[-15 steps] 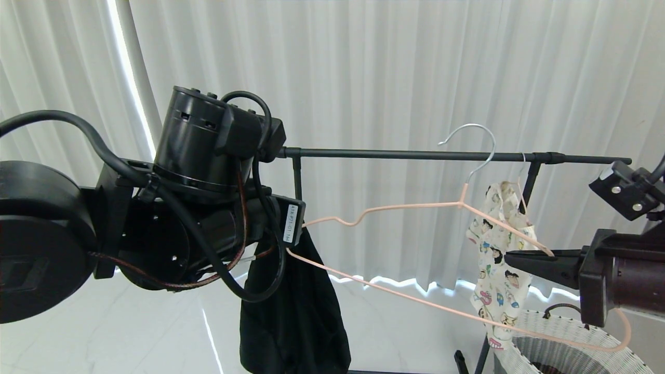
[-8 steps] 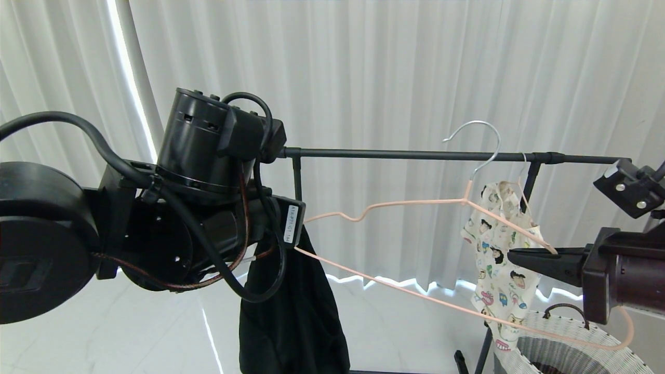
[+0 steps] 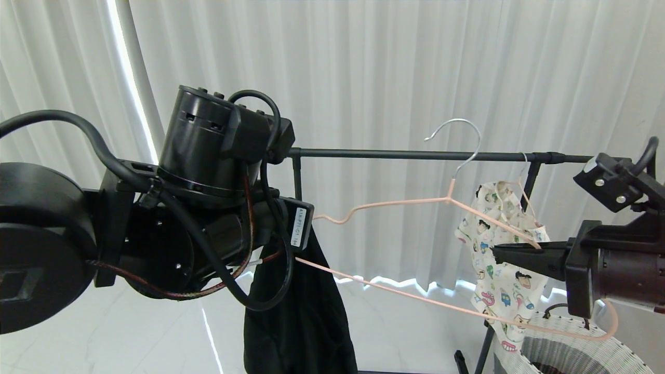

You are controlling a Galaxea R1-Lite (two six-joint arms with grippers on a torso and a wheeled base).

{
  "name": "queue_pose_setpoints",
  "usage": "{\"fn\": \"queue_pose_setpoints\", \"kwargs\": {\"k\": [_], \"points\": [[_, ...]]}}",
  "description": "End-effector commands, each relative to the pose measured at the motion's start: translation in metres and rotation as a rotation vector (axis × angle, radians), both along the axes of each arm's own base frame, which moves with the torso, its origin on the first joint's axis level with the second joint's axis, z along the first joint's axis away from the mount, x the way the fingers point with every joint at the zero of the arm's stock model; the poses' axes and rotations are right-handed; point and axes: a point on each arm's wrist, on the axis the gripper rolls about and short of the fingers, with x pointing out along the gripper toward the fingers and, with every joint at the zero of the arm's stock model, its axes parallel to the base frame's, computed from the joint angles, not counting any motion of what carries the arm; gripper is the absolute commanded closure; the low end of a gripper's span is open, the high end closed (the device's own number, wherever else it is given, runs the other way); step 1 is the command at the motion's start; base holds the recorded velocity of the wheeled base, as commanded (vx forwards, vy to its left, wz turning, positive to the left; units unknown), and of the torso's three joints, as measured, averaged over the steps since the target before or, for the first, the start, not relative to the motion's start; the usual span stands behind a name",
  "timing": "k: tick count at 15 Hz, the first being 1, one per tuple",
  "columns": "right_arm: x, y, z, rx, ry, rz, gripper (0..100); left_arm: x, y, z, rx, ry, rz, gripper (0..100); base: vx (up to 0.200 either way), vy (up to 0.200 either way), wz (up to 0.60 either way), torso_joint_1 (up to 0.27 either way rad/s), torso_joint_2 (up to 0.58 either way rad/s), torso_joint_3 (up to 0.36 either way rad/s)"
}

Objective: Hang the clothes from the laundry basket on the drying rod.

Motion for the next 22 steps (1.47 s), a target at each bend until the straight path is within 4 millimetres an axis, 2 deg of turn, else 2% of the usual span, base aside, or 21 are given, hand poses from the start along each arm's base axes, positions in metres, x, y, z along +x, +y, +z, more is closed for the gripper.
{"fn": "queue_pose_setpoints", "kwargs": {"k": [1, 8, 14, 19, 22], "points": [[0.002, 0.011, -0.003, -0.013, 0.018, 0.037, 100, -0.001, 0.0, 0.001, -0.003, -0.003, -0.001, 100, 0.0, 0.0, 0.0, 0.0, 0.0, 0.0], [0.01, 0.046, -0.015, -0.023, 0.017, 0.112, 100, -0.006, -0.011, 0.016, -0.043, -0.039, -0.041, 100, 0.0, 0.0, 0.0, 0.0, 0.0, 0.0], [0.008, 0.07, -0.021, -0.009, 0.03, 0.174, 100, -0.011, -0.021, 0.033, -0.096, -0.077, -0.079, 100, 0.0, 0.0, 0.0, 0.0, 0.0, 0.0], [0.003, 0.103, -0.023, 0.044, 0.046, 0.153, 100, -0.011, -0.028, 0.037, -0.125, -0.091, -0.093, 100, 0.0, 0.0, 0.0, 0.0, 0.0, 0.0], [0.003, 0.105, -0.025, 0.045, 0.05, 0.137, 100, -0.011, -0.028, 0.037, -0.127, -0.094, -0.092, 100, 0.0, 0.0, 0.0, 0.0, 0.0, 0.0]]}}
